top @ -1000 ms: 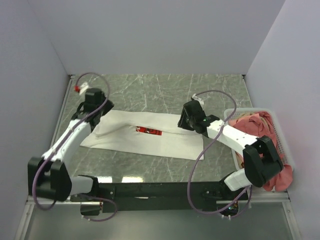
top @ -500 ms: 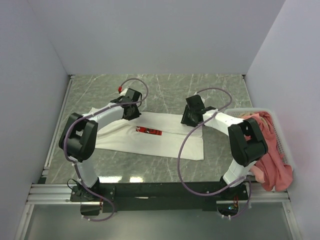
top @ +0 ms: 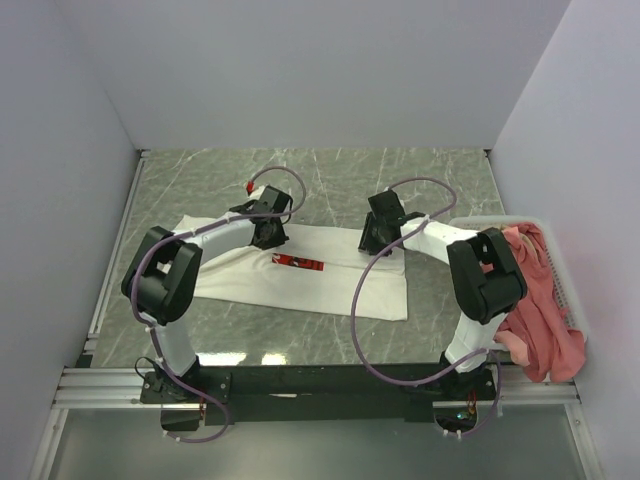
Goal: Fold and stack the t-shirts
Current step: Fold the tshirt
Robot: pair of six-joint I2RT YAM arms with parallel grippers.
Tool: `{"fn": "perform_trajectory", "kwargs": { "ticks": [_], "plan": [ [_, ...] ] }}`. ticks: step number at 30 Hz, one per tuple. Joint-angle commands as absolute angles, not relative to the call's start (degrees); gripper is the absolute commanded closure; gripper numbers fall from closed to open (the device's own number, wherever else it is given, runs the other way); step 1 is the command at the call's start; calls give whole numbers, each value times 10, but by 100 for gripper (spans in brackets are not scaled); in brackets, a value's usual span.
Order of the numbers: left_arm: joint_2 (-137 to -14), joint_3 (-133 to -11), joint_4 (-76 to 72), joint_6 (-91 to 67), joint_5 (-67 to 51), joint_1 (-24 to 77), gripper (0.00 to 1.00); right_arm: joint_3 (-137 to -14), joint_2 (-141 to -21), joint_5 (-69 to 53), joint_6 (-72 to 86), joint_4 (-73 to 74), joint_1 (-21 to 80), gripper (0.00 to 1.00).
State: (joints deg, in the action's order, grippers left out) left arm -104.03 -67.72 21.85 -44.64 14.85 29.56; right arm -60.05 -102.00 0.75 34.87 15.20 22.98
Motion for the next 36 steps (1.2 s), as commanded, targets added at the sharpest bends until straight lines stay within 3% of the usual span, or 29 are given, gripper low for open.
{"fn": "perform_trajectory", "kwargs": {
  "ticks": [1,12,22,36],
  "plan": [
    [-1034,-684,207,-438,155,298,87,-625,-1032,2,345,141,227,57],
    [-1105,-803,300,-417,207,298,86,-626,-1046,2,340,143,223,57],
    [-1064,-712,256,-427,164,298,92,-649,-1064,3,338,155,222,57],
    [-989,-647,217,-421,130,300,93,-651,-1081,2,340,155,218,57]
  ]
}}
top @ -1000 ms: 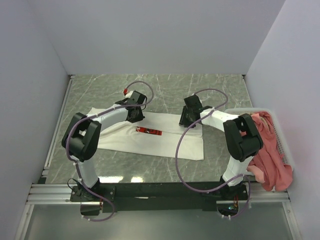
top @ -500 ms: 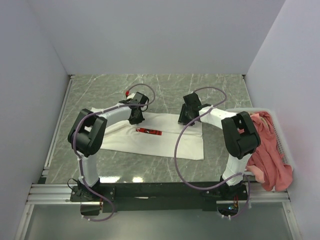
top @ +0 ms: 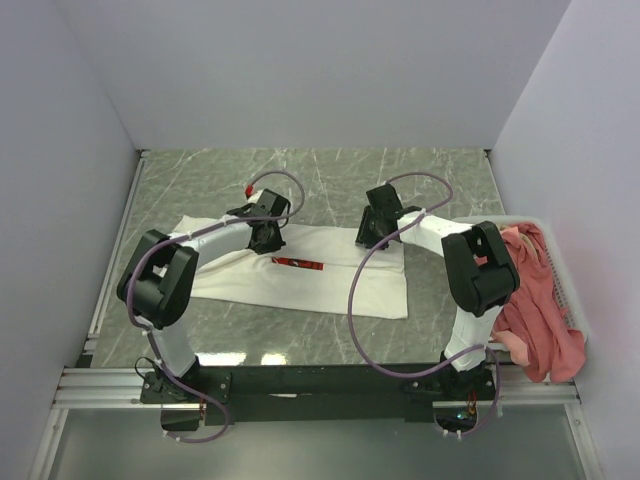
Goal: Fold and stack the t-shirts
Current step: Fold the tshirt
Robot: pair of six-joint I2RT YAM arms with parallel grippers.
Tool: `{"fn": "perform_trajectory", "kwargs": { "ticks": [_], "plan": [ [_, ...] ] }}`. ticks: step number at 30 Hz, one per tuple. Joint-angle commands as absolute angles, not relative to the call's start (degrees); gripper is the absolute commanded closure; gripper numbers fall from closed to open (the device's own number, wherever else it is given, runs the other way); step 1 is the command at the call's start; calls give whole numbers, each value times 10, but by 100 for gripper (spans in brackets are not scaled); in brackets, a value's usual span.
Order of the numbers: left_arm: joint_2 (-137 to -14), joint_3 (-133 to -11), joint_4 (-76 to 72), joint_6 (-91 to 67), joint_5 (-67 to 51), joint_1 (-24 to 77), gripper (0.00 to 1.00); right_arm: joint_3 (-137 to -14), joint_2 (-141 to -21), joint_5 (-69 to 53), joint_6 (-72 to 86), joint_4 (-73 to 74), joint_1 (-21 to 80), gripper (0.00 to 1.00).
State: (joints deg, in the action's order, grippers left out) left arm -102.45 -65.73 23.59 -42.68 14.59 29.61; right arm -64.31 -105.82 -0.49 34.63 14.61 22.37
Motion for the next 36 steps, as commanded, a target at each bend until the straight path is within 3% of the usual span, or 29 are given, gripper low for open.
{"fn": "perform_trajectory", "kwargs": {
  "ticks": [1,20,36],
  "plan": [
    [-984,-639,211,-420,127,300,92,-650,-1082,2,340,154,217,57],
    [-949,-549,152,-424,107,301,93,-655,-1083,7,337,161,211,57],
    [-970,-547,134,-431,105,300,93,-468,-882,53,352,135,221,57]
  ]
}}
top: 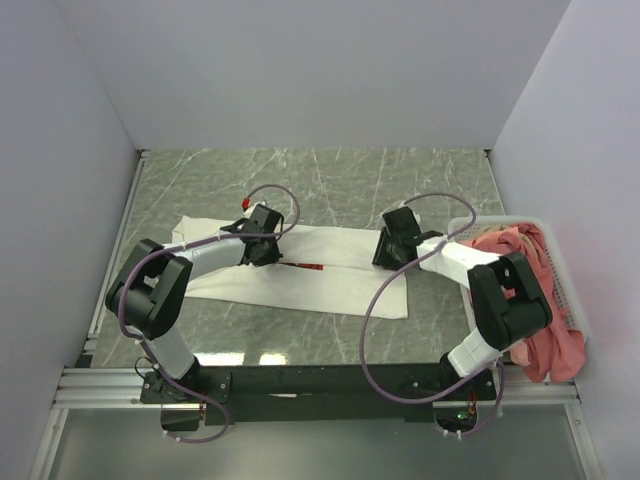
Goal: Fold and stack the t-shirts
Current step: Fold the tshirt
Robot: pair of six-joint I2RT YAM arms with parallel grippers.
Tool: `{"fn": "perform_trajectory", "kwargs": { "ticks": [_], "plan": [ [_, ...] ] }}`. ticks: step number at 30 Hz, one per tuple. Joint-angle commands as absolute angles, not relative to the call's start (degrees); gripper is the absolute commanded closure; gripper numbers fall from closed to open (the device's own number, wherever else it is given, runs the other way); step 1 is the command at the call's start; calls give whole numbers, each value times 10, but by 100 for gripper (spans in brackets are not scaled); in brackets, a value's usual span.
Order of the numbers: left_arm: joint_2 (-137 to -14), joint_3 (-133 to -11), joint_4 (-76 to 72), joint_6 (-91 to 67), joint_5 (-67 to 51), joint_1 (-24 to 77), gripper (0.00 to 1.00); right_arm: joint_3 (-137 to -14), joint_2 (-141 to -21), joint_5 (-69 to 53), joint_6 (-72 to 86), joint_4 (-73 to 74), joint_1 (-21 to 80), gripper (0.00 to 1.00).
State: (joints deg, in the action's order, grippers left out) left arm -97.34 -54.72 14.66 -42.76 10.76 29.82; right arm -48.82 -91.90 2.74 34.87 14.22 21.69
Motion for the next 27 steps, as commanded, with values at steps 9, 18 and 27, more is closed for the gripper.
{"fn": "perform_trajectory", "kwargs": {
  "ticks": [9,18,27],
  "plan": [
    [-968,-549,135,-430,104,300,93,-410,-856,48,360,116,231,57],
    [-958,-556,130,-423,92,299,92,-435,-749,66,369,171,233,57],
    [-903,-595,112,-423,67,291,77,-500,-816,82,366,166,230,57]
  ]
}}
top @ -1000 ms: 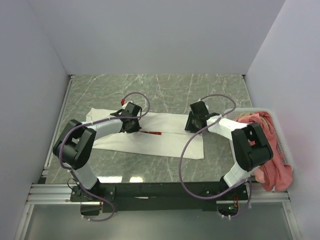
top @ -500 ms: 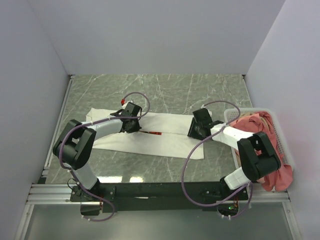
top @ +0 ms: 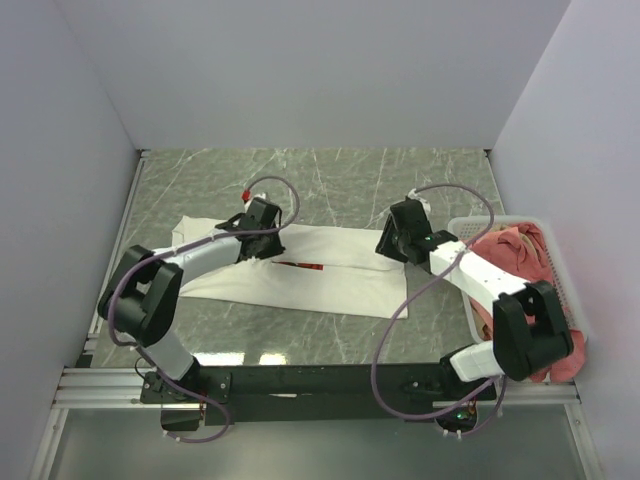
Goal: Fold and stack the t-shirts
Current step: Fold the tshirt
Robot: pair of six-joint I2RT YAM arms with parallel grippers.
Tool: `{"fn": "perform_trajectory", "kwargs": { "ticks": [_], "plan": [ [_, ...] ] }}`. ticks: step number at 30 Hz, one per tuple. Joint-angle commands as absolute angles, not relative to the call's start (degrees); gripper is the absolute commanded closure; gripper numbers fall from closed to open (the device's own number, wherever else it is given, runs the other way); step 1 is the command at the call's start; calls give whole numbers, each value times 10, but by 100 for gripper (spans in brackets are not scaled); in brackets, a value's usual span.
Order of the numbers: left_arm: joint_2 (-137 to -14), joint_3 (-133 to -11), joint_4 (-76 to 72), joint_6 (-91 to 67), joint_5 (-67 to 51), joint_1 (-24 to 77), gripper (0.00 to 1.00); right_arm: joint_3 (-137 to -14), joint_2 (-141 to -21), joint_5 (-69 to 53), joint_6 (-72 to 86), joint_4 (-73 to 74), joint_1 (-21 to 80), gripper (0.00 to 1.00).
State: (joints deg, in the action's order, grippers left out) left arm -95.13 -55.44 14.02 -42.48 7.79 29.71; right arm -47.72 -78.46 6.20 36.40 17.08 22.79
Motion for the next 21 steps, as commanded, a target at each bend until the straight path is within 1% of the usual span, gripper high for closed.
{"fn": "perform_trajectory", "kwargs": {
  "ticks": [1,3,6,10,17,21],
  "plan": [
    [-889,-598,118,-426,73,281,76,-502,-828,81,365,164,228,57],
    [-874,-600,147,-446,95,269,76,-507,-860,77,365,156,220,57],
    [-840,-585,174,-465,122,206,77,-500,-884,76,368,148,213,57],
    [-817,-548,180,-473,113,131,82,-476,-886,70,374,141,207,57],
    [-844,-491,159,-511,124,102,83,-434,-875,52,383,125,200,57],
    [-856,-453,117,-514,85,97,85,-419,-863,47,382,117,200,57]
  ]
}}
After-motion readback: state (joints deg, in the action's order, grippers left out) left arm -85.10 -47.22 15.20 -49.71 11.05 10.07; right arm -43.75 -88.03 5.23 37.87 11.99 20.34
